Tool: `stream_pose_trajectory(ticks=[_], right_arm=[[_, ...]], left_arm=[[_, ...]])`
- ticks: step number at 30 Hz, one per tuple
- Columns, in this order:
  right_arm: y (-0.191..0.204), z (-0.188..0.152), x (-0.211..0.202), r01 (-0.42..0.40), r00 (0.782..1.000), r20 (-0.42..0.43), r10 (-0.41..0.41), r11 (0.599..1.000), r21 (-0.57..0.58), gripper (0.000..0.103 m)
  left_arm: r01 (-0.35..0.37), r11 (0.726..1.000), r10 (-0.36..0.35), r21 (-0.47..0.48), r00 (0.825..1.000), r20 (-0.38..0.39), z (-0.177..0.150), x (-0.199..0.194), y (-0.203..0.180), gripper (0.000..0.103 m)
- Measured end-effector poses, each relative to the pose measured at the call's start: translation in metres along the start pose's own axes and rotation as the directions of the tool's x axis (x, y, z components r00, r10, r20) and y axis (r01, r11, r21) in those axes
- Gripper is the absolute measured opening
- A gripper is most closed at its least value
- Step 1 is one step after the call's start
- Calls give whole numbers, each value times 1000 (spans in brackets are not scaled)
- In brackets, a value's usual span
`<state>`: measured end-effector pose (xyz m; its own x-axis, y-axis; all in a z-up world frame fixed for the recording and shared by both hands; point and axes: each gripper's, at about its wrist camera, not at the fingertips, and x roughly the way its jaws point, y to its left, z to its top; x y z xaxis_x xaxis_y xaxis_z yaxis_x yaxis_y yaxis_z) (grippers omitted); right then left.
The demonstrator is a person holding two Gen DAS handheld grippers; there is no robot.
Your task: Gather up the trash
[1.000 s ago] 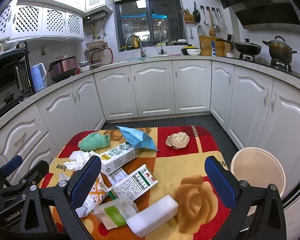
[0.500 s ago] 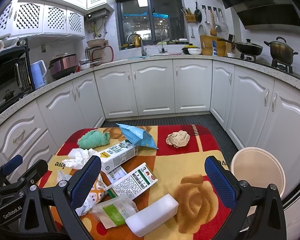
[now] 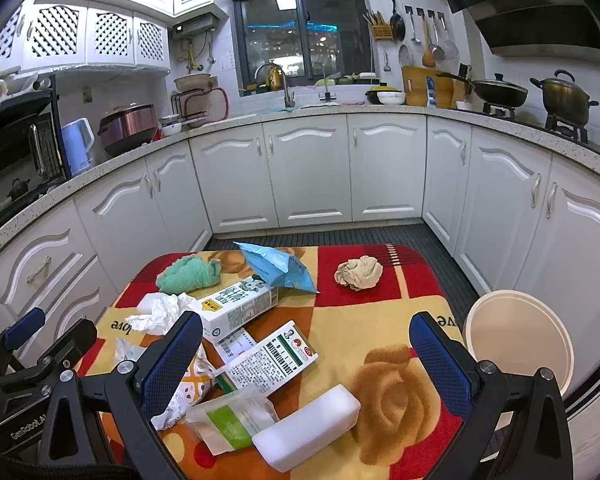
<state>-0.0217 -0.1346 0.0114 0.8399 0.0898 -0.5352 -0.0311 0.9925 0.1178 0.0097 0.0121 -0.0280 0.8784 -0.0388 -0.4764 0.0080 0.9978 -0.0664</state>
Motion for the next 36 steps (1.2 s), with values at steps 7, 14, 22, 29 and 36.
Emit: stream_pose_trajectory(ticks=[7, 14, 22, 29, 36], right_arm=[[4, -4, 11, -18, 998, -58, 18, 1000, -11, 103], [5, -6, 20, -23, 995, -93, 22, 1000, -11, 102], [7, -11, 34, -29, 989, -148, 20, 998, -56, 102], [3, -18, 53, -28, 973, -231, 4, 994, -101, 102], [-24, -22, 56, -77, 949, -310, 61, 996, -41, 102]], left_arm=[[-1, 1000, 1, -22, 1000, -21, -3, 7, 7, 102], [-3, 999, 1, -49, 999, -51, -8, 18, 19, 102], [-6, 998, -1, -56, 993, -116, -19, 32, 44, 102], [28, 998, -38, -49, 979, -201, -35, 46, 64, 102], [102, 995, -104, -21, 960, -261, -41, 58, 59, 102]])
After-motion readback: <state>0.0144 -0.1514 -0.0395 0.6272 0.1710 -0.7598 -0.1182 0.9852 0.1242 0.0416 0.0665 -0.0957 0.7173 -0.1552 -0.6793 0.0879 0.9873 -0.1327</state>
